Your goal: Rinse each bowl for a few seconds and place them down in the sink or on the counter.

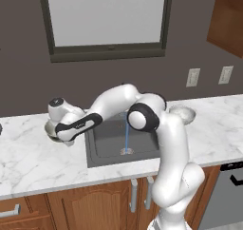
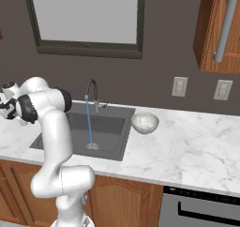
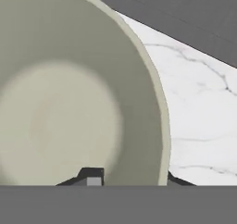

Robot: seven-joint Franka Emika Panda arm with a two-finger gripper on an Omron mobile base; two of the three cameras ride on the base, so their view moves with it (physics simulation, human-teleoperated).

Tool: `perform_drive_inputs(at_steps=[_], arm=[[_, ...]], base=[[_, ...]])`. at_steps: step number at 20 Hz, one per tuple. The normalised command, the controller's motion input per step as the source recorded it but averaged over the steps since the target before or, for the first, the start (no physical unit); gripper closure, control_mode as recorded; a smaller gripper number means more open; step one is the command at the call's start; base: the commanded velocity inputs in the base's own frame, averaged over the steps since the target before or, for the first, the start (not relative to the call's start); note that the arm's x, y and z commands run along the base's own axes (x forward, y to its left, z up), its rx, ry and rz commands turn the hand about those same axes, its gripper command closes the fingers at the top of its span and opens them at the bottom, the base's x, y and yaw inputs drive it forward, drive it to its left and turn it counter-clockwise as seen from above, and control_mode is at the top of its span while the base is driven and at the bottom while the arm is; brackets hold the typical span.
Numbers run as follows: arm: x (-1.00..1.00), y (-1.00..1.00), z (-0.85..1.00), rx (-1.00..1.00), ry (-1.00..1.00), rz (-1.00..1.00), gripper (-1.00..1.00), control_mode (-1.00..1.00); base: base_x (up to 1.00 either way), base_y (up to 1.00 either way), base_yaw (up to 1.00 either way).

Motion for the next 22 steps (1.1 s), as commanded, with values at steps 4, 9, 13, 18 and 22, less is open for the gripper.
perform_drive_inputs(at_steps=[4,9,13,18,22], arm=[[-0.06,0.11,-0.06,0.02,0.00,0.00,-1.00,-1.00],[-0.14,0.02,0.00,0.02,0.00,0.00,-1.00,-1.00],[-0.17,0.00,0.12,0.03,0.00,0.00,-1.00,-1.00],[-0.18,0.00,0.25,0.03,-0.01,0.00,-1.00,-1.00],[-0.15,0.00,0.36,0.04,-0.01,0.00,-1.00,-1.00]], base=[[0.00,0.00,0.00],[0.00,0.00,0.00],[0.00,0.00,0.00],[0.00,0.00,0.00],[0.00,0.00,0.00]])
